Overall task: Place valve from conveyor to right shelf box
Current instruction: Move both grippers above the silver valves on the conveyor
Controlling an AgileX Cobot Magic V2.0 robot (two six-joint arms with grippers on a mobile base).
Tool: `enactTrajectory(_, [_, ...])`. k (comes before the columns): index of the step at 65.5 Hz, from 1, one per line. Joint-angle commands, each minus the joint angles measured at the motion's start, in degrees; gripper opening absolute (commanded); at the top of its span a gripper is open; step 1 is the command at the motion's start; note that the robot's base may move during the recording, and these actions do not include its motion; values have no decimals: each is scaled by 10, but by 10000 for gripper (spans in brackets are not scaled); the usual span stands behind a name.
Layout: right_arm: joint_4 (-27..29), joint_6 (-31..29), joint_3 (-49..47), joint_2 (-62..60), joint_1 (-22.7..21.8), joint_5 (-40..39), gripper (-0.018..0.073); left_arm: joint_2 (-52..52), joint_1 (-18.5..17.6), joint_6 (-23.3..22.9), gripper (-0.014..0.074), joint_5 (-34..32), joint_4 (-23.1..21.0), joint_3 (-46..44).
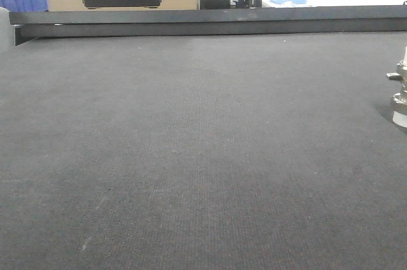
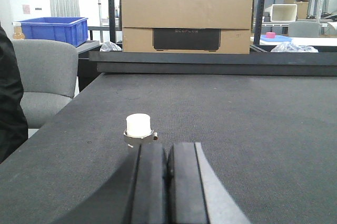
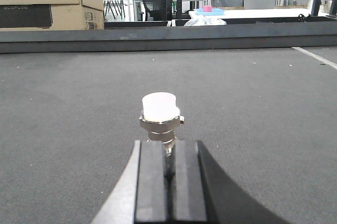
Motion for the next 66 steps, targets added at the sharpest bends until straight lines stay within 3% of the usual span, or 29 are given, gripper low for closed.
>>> enactTrajectory(1, [-1,-1,0,-1,-3,-13,-162,-3,2,-4,-111,-10,-3,-1])
enactTrajectory(49, [-2,-1,0,-1,-3,-17,-162,-3,2,-4,-111,-24,-4,-1])
enactTrajectory(66, [-2,-1,0,-1,-3,-121,-162,-3,2,-4,-111,-76,-19,-1])
